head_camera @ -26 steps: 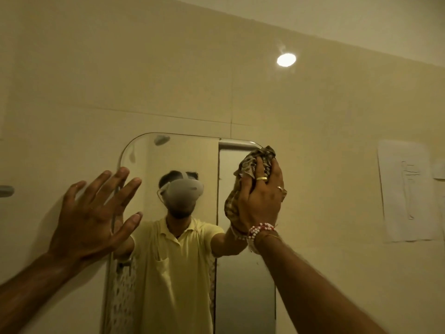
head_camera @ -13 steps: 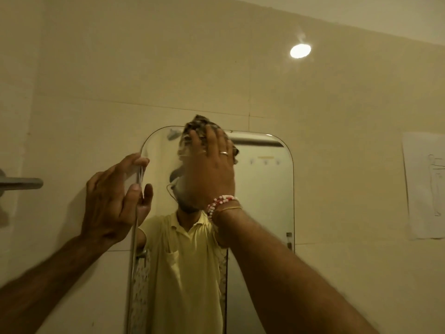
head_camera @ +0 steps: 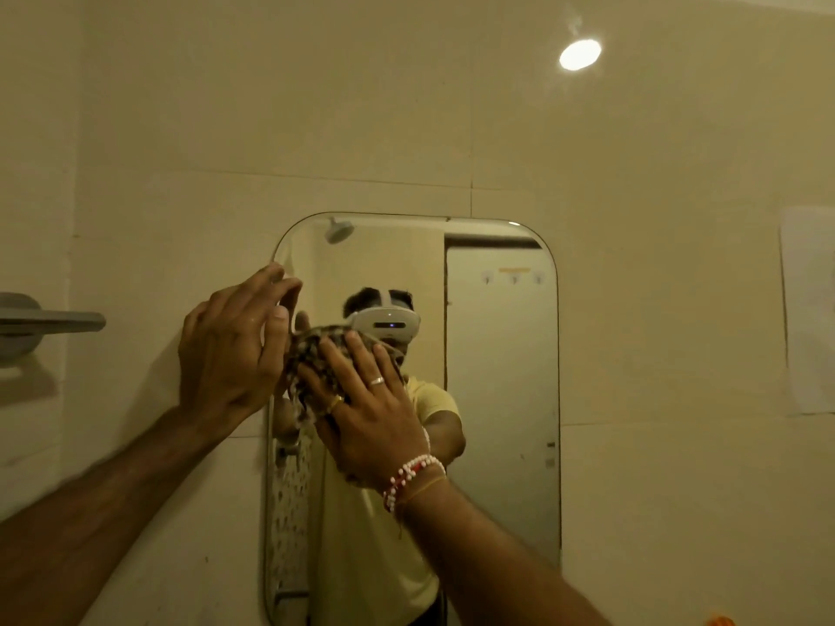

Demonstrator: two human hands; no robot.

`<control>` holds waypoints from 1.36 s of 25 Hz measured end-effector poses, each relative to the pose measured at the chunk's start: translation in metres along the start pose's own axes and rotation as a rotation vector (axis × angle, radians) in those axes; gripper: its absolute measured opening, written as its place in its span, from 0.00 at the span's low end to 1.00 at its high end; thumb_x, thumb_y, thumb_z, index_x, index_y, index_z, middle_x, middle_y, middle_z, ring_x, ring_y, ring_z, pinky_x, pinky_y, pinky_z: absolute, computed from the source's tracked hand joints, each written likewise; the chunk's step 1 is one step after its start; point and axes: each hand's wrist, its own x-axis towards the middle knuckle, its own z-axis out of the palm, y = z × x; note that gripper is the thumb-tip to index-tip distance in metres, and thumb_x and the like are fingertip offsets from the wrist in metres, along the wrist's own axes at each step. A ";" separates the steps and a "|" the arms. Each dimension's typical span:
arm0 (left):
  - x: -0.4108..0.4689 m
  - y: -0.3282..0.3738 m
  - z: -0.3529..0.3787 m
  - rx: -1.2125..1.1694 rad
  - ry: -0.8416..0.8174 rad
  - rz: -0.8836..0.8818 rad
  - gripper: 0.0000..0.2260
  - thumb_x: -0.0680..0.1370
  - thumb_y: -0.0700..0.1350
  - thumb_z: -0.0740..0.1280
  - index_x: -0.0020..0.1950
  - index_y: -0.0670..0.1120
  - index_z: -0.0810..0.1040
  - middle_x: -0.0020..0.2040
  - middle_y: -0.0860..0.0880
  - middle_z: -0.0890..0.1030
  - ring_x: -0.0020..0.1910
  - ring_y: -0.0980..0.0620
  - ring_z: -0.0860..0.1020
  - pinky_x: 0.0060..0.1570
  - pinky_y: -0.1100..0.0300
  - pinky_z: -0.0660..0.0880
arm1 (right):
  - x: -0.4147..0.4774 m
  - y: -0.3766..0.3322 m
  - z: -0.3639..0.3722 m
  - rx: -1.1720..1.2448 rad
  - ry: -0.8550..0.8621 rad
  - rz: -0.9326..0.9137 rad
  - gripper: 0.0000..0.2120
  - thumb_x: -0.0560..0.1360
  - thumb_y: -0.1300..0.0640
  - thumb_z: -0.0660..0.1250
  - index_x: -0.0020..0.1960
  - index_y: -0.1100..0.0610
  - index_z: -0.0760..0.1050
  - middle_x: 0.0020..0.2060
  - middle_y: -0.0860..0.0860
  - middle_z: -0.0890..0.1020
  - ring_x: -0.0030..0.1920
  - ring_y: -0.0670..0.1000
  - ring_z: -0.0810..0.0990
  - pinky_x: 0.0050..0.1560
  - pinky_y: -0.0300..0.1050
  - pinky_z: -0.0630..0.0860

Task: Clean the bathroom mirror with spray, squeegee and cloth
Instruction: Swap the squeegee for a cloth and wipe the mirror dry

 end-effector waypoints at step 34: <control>-0.003 0.010 -0.011 0.155 -0.083 -0.043 0.19 0.86 0.45 0.58 0.78 0.49 0.72 0.78 0.49 0.72 0.73 0.44 0.73 0.70 0.40 0.72 | -0.037 0.005 -0.009 0.002 -0.164 -0.373 0.25 0.79 0.45 0.64 0.75 0.43 0.66 0.80 0.52 0.59 0.80 0.60 0.53 0.79 0.62 0.49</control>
